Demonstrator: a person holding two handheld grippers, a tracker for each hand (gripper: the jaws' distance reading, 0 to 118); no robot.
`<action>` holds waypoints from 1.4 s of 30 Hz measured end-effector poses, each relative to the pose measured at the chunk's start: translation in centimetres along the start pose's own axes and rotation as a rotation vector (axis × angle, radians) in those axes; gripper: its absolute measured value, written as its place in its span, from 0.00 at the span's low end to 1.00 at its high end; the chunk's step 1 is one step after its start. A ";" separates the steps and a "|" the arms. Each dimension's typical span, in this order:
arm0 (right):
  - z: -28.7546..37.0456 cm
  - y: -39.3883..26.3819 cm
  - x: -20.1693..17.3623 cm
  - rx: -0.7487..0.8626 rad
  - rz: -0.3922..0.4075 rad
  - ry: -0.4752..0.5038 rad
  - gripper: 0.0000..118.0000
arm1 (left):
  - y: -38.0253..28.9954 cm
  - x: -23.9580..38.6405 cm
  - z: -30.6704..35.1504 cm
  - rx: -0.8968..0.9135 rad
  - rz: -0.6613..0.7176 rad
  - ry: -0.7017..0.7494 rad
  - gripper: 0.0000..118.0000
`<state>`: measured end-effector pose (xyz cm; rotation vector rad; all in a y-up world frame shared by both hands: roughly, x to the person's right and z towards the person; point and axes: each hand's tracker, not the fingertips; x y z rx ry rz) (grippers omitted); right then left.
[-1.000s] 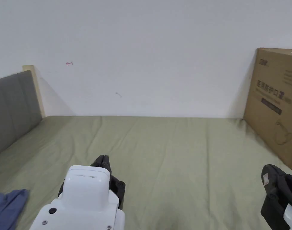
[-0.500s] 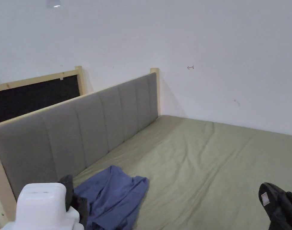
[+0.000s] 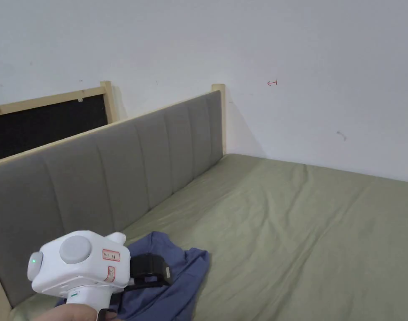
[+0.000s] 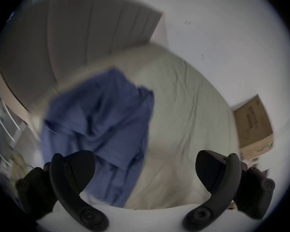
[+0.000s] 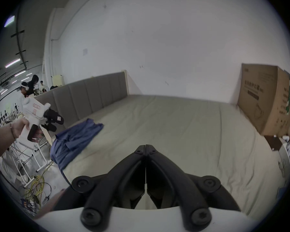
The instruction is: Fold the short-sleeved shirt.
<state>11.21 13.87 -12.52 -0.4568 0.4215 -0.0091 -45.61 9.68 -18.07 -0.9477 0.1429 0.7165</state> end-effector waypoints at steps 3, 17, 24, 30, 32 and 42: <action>-1.3 -0.7 0.7 -0.082 -0.025 0.001 0.00 | 2.4 -4.1 -7.2 -0.181 0.123 -0.032 0.96; -4.8 -1.3 -0.4 -0.177 -0.010 0.079 0.00 | 1.1 -3.1 -15.1 -0.106 -0.254 0.369 1.00; -4.0 -1.7 -0.1 -0.188 -0.025 0.109 0.00 | 0.3 -3.7 -14.5 0.068 -0.276 0.407 0.85; -2.3 -1.3 1.5 -0.177 -0.049 0.072 0.00 | -1.5 -2.6 -6.0 0.245 -0.239 0.344 0.08; -1.6 -1.0 2.1 -0.169 -0.065 0.061 0.00 | -0.9 -1.1 -3.0 0.266 -0.405 0.425 0.08; 2.7 0.6 4.6 -0.044 -0.105 0.022 0.00 | -0.3 16.1 15.4 0.745 -0.645 0.167 0.07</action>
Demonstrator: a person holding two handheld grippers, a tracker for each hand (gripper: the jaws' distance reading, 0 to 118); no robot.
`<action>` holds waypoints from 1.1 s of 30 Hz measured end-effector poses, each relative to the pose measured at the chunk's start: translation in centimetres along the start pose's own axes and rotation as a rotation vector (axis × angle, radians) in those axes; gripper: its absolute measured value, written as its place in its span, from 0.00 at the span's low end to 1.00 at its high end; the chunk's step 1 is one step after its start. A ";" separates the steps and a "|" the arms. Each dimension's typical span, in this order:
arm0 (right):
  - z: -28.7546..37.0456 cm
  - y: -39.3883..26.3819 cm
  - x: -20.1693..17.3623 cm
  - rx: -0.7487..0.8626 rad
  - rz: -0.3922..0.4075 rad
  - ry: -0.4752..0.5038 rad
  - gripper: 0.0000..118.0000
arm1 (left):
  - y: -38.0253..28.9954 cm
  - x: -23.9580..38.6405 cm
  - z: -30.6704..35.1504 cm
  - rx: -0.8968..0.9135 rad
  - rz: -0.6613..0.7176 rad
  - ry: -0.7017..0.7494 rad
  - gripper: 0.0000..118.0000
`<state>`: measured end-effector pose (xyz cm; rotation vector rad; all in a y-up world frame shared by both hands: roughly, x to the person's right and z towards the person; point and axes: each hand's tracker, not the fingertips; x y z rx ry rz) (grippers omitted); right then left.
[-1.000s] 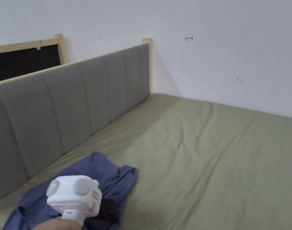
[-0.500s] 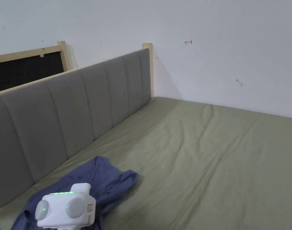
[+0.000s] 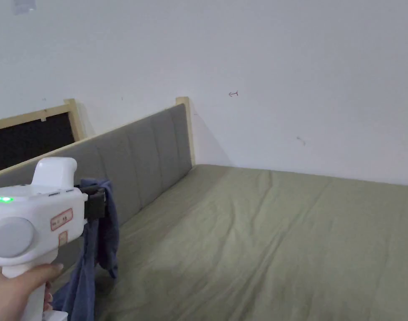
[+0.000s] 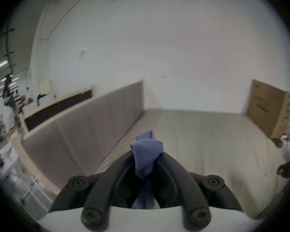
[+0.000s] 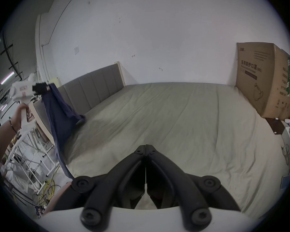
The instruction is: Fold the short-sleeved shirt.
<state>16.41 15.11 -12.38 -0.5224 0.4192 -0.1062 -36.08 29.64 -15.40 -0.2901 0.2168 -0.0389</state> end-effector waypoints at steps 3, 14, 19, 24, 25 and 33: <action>1.6 0.4 0.8 0.035 -0.021 -0.015 0.00 | 4.4 5.7 3.2 0.113 -0.034 -0.141 0.07; 9.1 1.6 5.9 0.163 -0.088 -0.133 0.00 | 17.1 26.2 7.4 0.401 -0.082 -0.566 0.07; 12.9 1.5 8.6 0.233 -0.110 -0.218 0.00 | 20.3 34.5 9.1 0.420 -0.129 -0.711 0.07; 15.7 0.8 11.8 0.259 -0.154 -0.313 0.00 | 18.4 41.4 8.4 0.284 -0.216 -0.783 0.07; 16.0 0.6 12.5 0.257 -0.167 -0.329 0.00 | 17.3 42.7 7.5 0.215 -0.232 -0.796 0.07; 16.1 -2.5 15.5 0.185 -0.238 -0.372 0.00 | -4.2 45.5 -3.7 -0.560 0.013 -0.899 0.10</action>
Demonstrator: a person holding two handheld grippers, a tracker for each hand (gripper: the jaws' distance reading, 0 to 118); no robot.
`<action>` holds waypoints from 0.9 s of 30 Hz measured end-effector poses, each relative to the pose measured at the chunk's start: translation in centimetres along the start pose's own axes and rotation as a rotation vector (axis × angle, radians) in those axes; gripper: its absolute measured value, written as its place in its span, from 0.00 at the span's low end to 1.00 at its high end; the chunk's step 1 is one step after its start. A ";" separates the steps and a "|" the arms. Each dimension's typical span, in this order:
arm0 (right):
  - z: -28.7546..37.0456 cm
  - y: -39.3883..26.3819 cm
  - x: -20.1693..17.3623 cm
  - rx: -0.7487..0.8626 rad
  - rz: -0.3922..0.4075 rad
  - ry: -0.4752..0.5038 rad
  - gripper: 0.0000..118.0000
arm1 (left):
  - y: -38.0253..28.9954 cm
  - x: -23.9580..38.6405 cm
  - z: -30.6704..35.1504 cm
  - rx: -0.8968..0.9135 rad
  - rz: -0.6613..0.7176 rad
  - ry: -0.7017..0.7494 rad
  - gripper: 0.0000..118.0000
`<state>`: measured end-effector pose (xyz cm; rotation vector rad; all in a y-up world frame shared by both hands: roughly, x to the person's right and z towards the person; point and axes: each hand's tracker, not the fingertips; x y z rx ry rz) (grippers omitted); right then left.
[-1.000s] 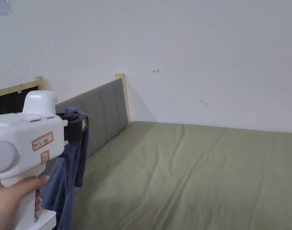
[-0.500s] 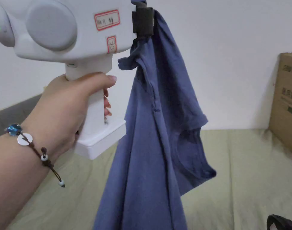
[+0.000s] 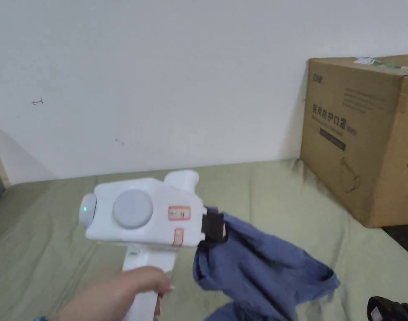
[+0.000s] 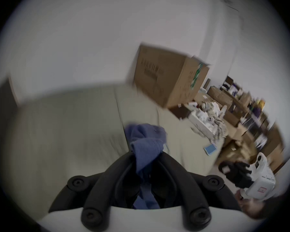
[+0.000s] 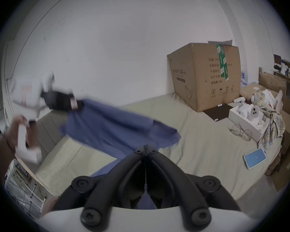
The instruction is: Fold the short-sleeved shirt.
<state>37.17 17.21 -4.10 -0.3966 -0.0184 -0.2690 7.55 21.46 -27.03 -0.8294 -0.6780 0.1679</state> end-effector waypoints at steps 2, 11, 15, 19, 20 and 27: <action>-0.5 -0.8 0.1 -0.027 0.016 -0.004 0.00 | -5.2 -3.7 -3.4 -0.151 0.184 -0.045 0.33; -3.7 -2.8 -1.5 -0.131 0.019 0.036 0.00 | -18.6 -9.3 -8.4 -0.331 0.566 -0.076 0.78; -3.9 -2.1 -2.7 -0.120 0.053 0.055 0.00 | -14.5 -9.5 -3.0 -0.159 0.559 -0.113 0.78; -3.5 -1.2 -3.7 -0.062 0.071 0.072 0.00 | -12.4 -7.8 6.2 0.249 0.368 -0.011 0.80; -3.3 -1.0 -3.9 -0.036 0.067 0.082 0.00 | -13.2 -7.1 8.6 0.405 0.302 0.025 0.81; -2.0 -2.0 -6.1 0.103 0.084 0.110 0.00 | -21.1 -2.3 15.9 0.851 -0.004 0.623 0.82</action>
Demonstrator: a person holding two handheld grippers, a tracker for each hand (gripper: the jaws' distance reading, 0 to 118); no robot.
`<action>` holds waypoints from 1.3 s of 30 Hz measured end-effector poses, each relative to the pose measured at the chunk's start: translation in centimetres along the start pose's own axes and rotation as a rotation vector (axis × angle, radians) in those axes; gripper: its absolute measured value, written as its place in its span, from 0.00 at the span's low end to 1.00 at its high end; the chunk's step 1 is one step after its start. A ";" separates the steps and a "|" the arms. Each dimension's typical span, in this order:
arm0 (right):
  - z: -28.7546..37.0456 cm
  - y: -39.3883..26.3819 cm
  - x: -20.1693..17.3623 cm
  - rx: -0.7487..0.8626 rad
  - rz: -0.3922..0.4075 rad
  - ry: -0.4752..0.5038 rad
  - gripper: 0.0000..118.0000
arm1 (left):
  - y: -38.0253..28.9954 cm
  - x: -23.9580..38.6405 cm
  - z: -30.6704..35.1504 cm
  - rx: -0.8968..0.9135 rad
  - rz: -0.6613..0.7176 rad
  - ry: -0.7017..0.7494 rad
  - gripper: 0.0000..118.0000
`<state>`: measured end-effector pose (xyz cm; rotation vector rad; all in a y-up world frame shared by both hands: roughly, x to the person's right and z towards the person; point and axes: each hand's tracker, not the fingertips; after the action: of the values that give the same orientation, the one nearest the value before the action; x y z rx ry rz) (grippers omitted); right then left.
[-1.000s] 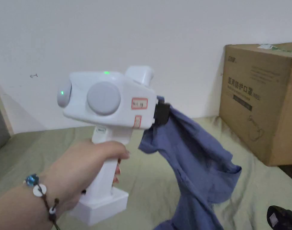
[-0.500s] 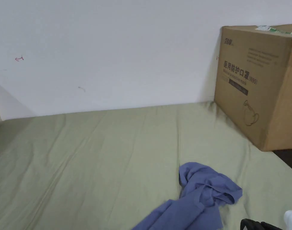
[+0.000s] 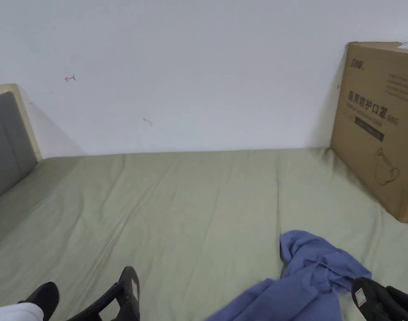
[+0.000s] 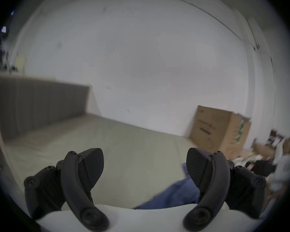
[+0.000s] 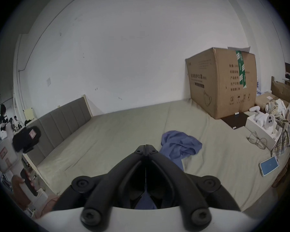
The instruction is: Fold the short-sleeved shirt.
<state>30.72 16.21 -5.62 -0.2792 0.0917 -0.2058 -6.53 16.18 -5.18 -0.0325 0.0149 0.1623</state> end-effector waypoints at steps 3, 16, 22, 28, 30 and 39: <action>1.0 -0.3 -1.0 0.106 0.011 -0.002 0.00 | -0.6 -0.8 1.5 -0.039 -0.015 -0.001 0.00; 1.6 0.6 -1.7 0.142 0.016 0.008 0.00 | -0.1 -1.7 -2.5 -0.344 0.074 -0.065 0.00; 1.5 -0.4 -0.9 0.085 -0.029 0.036 0.00 | -7.7 -4.9 -8.9 -0.864 0.350 -0.002 0.64; 1.4 -1.4 -0.5 0.031 -0.023 0.059 0.00 | -15.9 -5.9 -12.1 -0.969 0.326 0.144 0.96; 1.2 -1.7 -0.5 0.011 -0.010 0.054 0.00 | -17.8 -5.4 -13.6 -1.014 0.271 0.152 1.00; -0.9 -2.6 0.9 -0.055 -0.050 0.011 0.00 | -17.5 1.5 -10.4 -0.874 -0.139 0.100 0.71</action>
<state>31.00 13.38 -5.80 -0.3352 0.1012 -0.2552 -2.32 -1.22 -15.02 -0.9121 0.0409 0.0174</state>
